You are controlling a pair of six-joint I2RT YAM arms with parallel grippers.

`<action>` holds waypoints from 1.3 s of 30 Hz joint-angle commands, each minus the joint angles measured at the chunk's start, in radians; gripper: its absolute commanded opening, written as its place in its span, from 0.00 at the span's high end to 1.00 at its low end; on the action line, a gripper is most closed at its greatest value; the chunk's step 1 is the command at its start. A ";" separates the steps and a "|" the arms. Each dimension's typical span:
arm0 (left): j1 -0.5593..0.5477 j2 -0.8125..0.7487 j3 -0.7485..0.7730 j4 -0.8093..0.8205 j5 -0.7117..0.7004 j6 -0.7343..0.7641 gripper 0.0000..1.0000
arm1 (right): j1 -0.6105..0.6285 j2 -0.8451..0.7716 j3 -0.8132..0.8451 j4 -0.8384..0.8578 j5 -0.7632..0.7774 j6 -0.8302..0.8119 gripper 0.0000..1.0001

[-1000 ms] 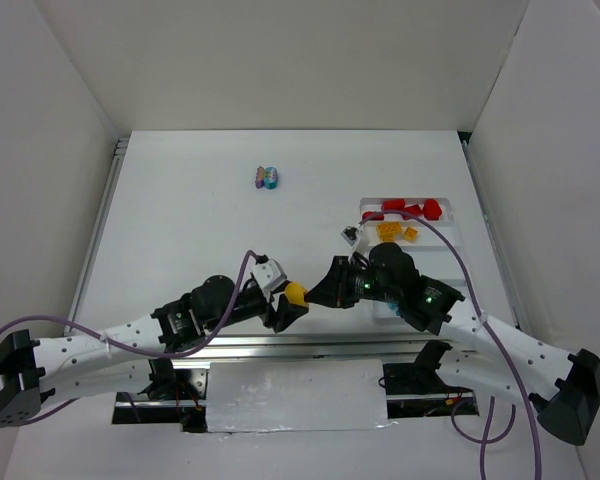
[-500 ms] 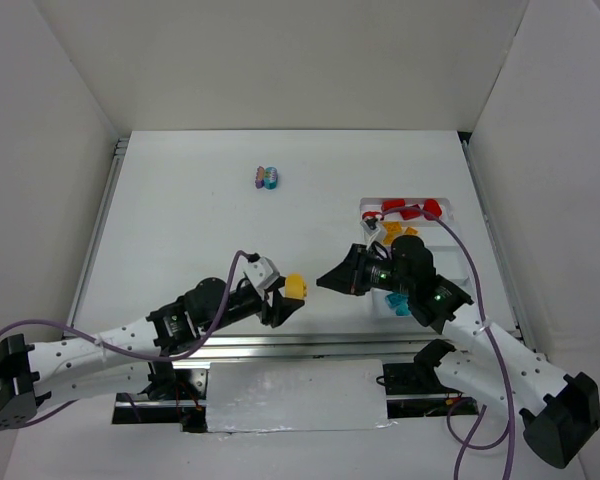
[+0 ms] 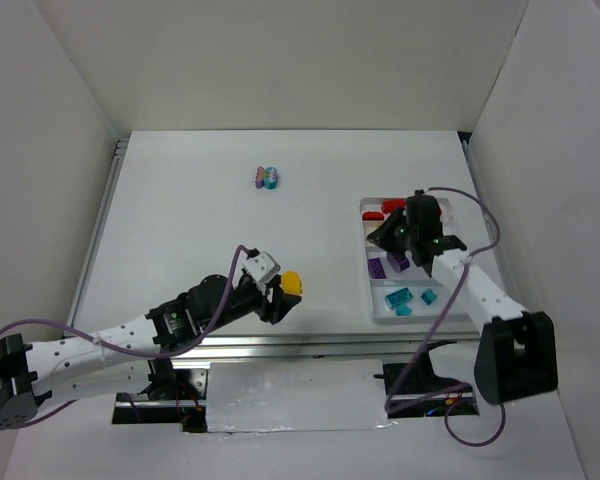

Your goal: Sort the legos into containers by color

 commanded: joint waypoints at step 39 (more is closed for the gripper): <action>-0.011 -0.066 0.015 -0.066 0.075 -0.022 1.00 | -0.069 0.422 0.390 -0.204 0.403 -0.119 0.07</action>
